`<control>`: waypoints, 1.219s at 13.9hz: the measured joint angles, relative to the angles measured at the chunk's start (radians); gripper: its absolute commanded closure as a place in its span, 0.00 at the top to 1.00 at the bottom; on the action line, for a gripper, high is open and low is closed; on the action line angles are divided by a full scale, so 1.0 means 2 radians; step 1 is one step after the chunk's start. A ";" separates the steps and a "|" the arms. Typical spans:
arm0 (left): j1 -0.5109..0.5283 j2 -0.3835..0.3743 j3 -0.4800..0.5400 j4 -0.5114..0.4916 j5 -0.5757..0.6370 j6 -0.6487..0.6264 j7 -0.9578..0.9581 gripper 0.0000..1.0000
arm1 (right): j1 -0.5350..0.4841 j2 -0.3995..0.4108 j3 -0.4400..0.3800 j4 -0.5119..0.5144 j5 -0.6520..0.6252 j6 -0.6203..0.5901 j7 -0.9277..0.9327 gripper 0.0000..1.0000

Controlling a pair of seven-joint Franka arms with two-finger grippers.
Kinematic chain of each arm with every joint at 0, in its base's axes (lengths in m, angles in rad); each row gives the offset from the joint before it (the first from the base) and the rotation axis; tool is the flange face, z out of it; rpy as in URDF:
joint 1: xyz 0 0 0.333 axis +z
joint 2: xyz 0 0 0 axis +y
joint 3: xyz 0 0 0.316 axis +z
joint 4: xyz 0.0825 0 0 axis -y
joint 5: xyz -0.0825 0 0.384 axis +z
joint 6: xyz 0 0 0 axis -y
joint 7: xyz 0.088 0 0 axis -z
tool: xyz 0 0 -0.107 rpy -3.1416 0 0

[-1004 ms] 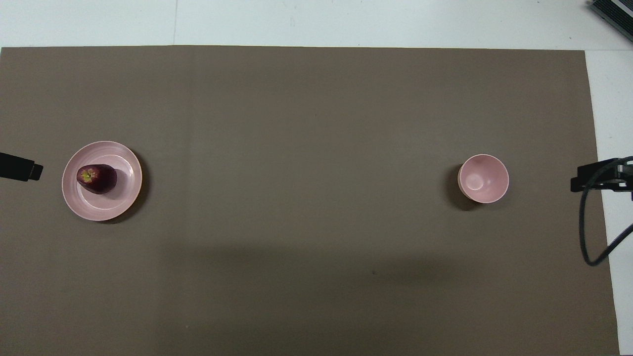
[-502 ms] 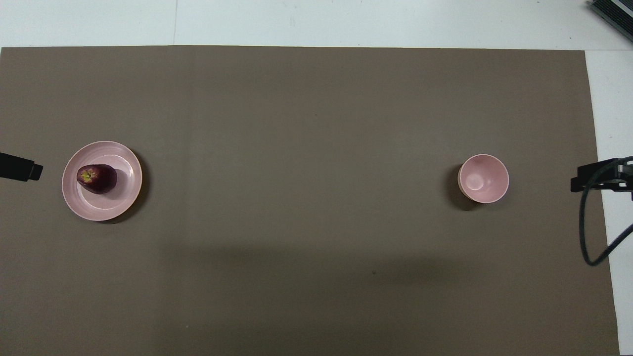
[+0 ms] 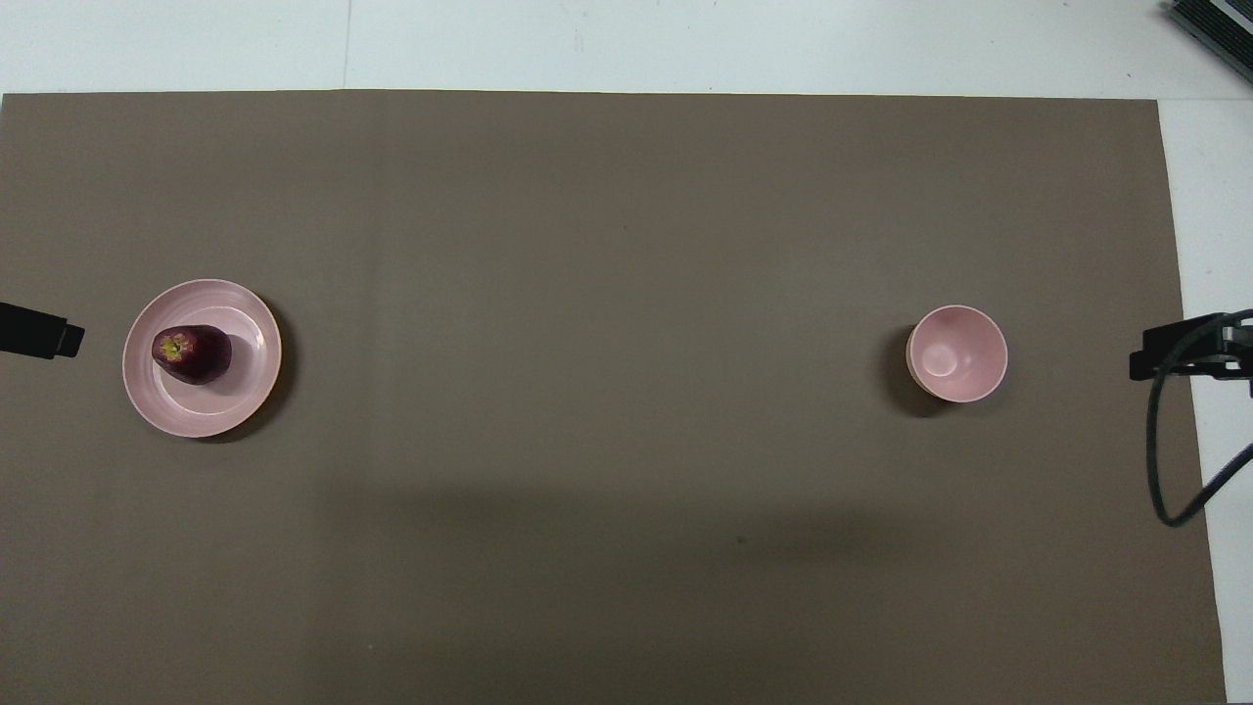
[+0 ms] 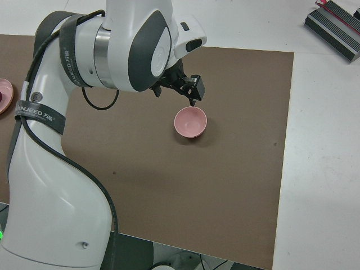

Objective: Move apple from plate to bowl

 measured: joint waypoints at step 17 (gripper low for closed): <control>0.031 -0.005 0.005 -0.121 0.000 0.121 0.017 1.00 | 0.000 0.000 0.000 0.000 0.000 0.000 0.000 1.00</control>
